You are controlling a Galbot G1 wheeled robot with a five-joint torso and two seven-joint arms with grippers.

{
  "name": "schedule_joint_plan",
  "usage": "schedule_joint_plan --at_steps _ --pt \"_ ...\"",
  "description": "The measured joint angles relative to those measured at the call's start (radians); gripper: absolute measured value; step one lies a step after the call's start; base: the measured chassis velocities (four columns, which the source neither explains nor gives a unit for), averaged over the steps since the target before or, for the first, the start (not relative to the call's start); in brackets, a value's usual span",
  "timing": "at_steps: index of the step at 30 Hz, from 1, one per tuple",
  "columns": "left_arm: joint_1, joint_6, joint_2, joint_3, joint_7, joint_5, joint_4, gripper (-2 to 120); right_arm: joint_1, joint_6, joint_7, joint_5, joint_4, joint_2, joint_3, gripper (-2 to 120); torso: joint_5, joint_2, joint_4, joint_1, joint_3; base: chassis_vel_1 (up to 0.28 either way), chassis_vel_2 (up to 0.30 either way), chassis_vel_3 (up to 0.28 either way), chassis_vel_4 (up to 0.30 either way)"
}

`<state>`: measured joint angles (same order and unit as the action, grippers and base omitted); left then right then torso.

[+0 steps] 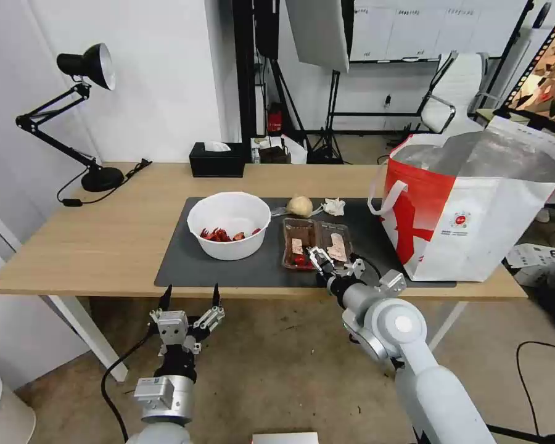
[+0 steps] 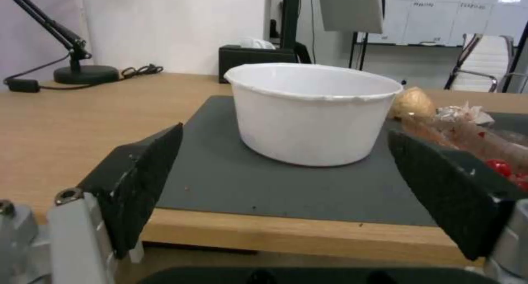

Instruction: Pick up the trash from the table and place it into the takeout bag.

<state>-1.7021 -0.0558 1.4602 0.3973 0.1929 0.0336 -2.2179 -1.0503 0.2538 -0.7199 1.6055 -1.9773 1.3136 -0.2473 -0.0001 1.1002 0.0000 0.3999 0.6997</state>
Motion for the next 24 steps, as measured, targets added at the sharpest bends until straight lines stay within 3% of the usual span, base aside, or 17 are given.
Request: schedule_joint_plan --at_steps 16,24 --pt "-0.015 -0.001 -0.008 0.001 0.0 0.006 -0.016 100 0.014 -0.027 -0.005 -0.042 0.014 0.007 -0.005 100 0.0001 0.0 0.0001 0.0 0.0 0.0 0.0 0.0 0.0" --pt "-0.018 -0.011 -0.007 -0.009 -0.001 0.004 -0.006 100 -0.005 -0.045 0.143 -0.283 -0.01 -0.019 0.017 100 0.0001 0.0 -0.0001 0.0 0.0 0.0 0.0 0.0 0.0"
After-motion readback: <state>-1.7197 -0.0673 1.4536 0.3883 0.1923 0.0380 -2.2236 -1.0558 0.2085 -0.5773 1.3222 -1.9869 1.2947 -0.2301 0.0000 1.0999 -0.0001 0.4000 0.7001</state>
